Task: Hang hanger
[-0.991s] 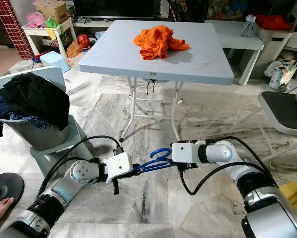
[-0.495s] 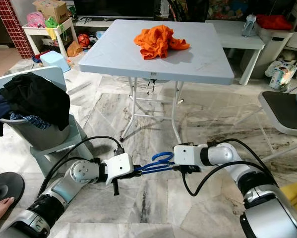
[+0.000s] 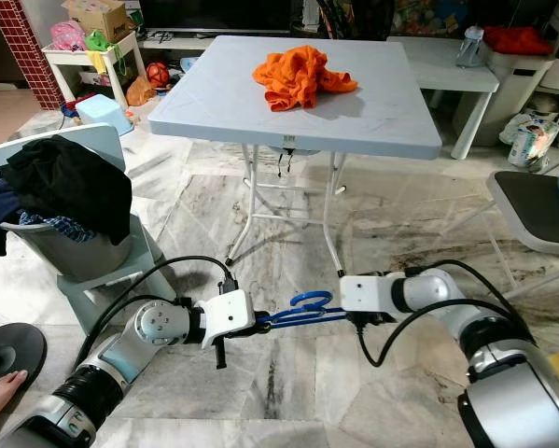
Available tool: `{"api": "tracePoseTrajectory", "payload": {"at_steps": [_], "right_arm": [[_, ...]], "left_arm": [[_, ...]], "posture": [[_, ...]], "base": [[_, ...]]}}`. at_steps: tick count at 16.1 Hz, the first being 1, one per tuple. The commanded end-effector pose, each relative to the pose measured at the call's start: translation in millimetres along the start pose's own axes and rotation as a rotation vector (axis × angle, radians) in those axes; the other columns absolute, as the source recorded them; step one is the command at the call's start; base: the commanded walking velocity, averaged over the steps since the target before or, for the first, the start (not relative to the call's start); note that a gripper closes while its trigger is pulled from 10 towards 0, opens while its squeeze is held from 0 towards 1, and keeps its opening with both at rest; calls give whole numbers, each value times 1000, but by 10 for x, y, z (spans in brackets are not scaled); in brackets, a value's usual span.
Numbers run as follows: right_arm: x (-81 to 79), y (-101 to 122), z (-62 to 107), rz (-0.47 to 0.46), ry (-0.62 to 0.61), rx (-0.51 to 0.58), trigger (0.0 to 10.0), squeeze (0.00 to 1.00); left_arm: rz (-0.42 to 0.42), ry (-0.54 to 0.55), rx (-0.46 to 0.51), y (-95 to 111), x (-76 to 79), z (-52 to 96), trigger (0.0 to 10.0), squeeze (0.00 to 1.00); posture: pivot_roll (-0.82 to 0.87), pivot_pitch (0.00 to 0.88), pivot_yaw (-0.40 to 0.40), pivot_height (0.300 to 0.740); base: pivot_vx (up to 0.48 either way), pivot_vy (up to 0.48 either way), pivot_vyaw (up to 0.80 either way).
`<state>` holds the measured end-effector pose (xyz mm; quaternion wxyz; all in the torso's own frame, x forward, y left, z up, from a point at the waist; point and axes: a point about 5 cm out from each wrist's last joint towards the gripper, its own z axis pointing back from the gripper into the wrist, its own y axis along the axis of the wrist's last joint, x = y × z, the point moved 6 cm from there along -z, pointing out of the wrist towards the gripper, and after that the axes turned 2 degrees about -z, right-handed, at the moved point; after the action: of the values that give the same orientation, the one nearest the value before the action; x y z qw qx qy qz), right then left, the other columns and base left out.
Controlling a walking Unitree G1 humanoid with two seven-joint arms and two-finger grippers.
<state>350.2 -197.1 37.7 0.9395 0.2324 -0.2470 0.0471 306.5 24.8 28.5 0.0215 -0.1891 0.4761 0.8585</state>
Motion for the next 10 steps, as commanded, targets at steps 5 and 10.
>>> {"api": "tracePoseTrajectory", "payload": {"at_steps": [5,10], "right_arm": [[-25,-54,76,-6,66,-16,0,0],[-143,-125,182,-4,187,-29,0,0]], "left_arm": [[-43,-3,3,52,-47,24,10000,0],[-49,-9,-6,34,-41,24,10000,0]], "posture": [[-93,0,-10,740],[-98,0,-9,740]], "base": [[0,0,0],[0,0,0]]}}
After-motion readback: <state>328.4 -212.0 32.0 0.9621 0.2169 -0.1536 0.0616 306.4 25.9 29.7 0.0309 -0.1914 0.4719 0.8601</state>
